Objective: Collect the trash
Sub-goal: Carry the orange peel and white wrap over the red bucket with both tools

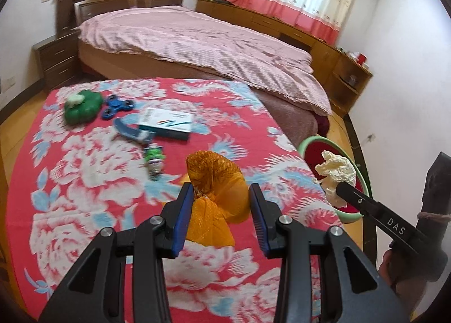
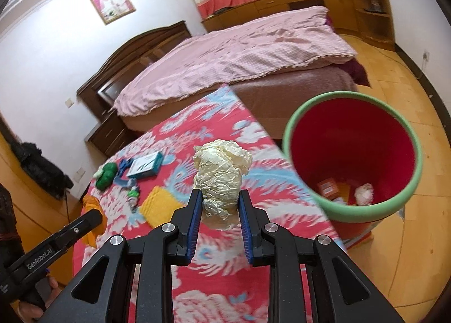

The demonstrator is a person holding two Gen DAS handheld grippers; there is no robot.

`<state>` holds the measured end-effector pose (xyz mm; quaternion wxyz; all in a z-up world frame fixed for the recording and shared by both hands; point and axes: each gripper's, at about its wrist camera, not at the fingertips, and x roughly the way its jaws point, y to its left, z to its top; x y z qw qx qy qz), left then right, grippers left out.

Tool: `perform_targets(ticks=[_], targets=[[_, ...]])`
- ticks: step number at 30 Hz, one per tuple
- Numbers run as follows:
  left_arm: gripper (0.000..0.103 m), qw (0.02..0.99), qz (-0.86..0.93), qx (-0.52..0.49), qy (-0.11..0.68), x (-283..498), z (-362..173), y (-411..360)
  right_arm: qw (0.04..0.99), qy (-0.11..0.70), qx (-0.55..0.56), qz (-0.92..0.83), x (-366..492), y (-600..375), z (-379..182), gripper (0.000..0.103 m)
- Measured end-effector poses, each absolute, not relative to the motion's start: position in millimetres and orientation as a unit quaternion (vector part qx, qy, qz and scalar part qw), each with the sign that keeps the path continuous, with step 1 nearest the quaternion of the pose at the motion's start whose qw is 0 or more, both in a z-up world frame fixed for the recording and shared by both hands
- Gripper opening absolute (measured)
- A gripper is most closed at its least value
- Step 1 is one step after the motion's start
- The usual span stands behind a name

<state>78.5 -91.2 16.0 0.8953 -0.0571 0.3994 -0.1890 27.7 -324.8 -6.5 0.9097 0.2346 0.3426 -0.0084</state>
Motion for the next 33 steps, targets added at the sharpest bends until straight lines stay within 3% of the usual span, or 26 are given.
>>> perform_targets(ticks=[33], targets=[[0.040,0.836,-0.321,0.045,0.443,117.0,-19.5,-306.2,0.872,0.352,0.302,-0.156,13.0,-493.4,-48.6,0.030]])
